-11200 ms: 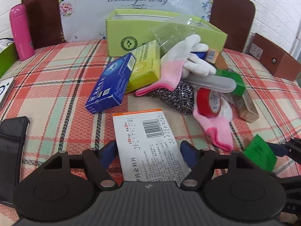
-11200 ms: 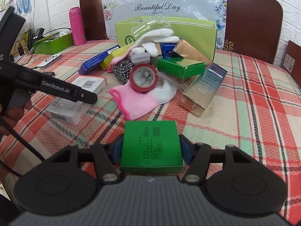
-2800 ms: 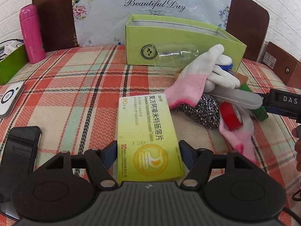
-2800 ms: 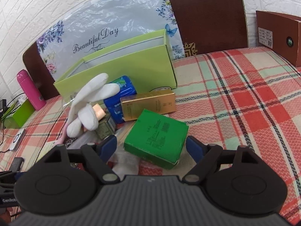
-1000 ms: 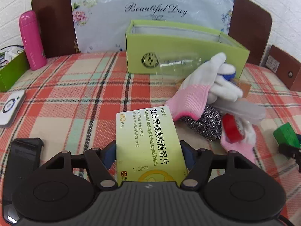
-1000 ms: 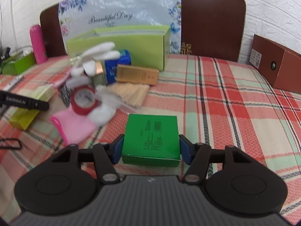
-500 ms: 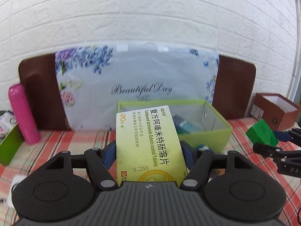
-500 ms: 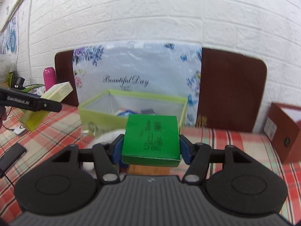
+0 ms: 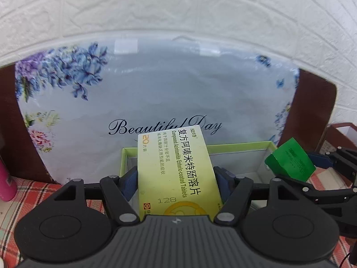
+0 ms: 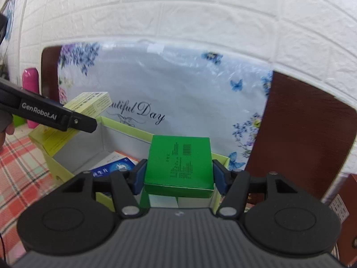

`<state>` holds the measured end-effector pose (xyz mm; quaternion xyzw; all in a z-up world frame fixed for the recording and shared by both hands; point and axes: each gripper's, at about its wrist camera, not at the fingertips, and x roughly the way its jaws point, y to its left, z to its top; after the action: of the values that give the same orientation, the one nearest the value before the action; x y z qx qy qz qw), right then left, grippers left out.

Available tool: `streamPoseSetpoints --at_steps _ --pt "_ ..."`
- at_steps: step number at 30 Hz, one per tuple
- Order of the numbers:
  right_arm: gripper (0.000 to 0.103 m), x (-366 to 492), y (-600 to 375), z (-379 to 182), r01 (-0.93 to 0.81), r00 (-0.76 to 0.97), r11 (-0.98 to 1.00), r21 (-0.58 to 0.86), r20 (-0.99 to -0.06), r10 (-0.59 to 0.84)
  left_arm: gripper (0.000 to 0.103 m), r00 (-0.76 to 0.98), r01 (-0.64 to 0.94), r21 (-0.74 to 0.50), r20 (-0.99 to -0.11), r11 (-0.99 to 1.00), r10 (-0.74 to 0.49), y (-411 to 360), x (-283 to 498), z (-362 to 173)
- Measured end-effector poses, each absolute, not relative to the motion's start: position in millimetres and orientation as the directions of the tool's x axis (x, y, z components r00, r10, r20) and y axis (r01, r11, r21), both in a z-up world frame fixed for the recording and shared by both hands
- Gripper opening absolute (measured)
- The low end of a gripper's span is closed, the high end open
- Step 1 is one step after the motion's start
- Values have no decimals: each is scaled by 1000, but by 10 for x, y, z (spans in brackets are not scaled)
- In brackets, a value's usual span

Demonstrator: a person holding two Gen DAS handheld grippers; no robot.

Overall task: Organize objects
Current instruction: 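Lift the yellow and green boxes and release them into the lime-green box, then grasp the white-pink glove with left tool while right tool grasps clear plastic tube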

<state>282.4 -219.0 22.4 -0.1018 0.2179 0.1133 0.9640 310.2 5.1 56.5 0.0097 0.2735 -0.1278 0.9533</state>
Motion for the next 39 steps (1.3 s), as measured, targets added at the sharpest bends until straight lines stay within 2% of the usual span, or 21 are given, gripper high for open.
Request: streamPoseSetpoints --at_steps 10,12,13,16,20,23,31,39 --pt "61 3303 -2156 -77 -246 847 953 -175 -516 124 73 797 248 -24 -564 969 -217 72 3424 265" --pt "70 3301 -2152 -111 -240 855 950 -202 -507 108 77 803 240 0 -562 971 -198 67 3393 248" --pt "82 3275 -2157 -114 -226 863 950 -214 -496 94 80 808 231 10 -558 973 -186 77 3364 249" --pt "86 3135 -2208 -24 -224 882 952 -208 -458 107 80 812 226 -6 -552 974 -192 150 3278 303" --pt "97 2852 -2318 183 -197 905 967 -164 -410 115 80 818 208 -40 -541 977 -196 201 3098 434" --pt "100 2584 -2411 320 -180 917 977 -113 -379 125 80 834 201 -26 -519 979 -185 203 2821 550" --pt "103 1789 -2565 344 -144 925 989 18 -352 141 81 832 218 -52 -512 975 -213 83 1989 460" --pt "103 1181 -2550 -7 -124 892 987 107 -424 158 81 768 225 -136 -585 965 -261 24 1467 56"
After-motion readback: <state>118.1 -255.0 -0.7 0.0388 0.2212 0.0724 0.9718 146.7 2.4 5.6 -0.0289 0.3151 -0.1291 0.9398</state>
